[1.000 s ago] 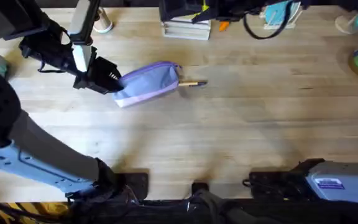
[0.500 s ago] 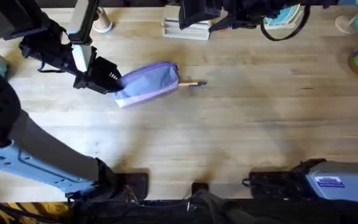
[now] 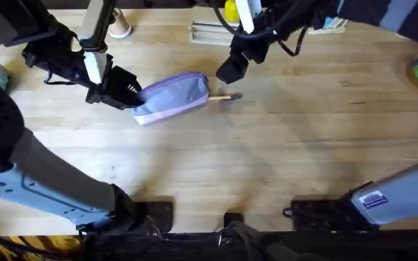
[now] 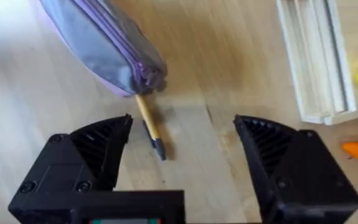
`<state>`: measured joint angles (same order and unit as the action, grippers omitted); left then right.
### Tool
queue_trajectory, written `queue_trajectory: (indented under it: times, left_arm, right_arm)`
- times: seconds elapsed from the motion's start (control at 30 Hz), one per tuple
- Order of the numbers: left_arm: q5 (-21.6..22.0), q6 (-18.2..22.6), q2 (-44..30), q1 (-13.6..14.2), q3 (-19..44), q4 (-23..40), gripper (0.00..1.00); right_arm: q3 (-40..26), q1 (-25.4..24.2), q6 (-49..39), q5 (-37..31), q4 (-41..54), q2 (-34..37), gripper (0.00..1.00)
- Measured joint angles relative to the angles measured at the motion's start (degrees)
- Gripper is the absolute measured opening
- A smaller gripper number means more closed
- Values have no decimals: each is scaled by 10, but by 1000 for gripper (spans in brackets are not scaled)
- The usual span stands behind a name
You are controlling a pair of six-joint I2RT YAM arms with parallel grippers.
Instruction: Unzip the bag, pick up the pens from the table one at a time and place them inside, then zip the bag closed.
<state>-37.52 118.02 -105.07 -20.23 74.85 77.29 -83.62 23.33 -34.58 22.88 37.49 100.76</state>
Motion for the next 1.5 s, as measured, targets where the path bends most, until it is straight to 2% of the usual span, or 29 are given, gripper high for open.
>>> queue_trajectory:
  times: [0.17,0.3,0.4,0.63,0.77,0.93,1.17,1.5]
  left_arm:
    - [0,0,0,0,0,0,43]
    - [0,0,0,0,0,0,43]
    - [0,0,0,0,0,0,42]
    - [0,0,0,0,0,0,42]
    - [0,0,0,0,0,0,42]
    - [0,0,0,0,0,0,42]
    - [0,0,0,0,0,0,42]
    - [0,0,0,0,0,0,42]
  right_arm:
    - [0,-2,-120,-56,-14,18,997]
    - [0,-4,-185,-55,-16,20,997]
    - [0,-12,-235,-10,-16,22,997]
    - [0,-61,-335,180,-17,74,997]
    - [0,-67,-356,225,-17,106,997]
    - [0,-56,-366,251,-18,111,997]
    - [0,-35,-371,260,-21,111,997]
    - [0,-20,-375,258,-73,119,997]
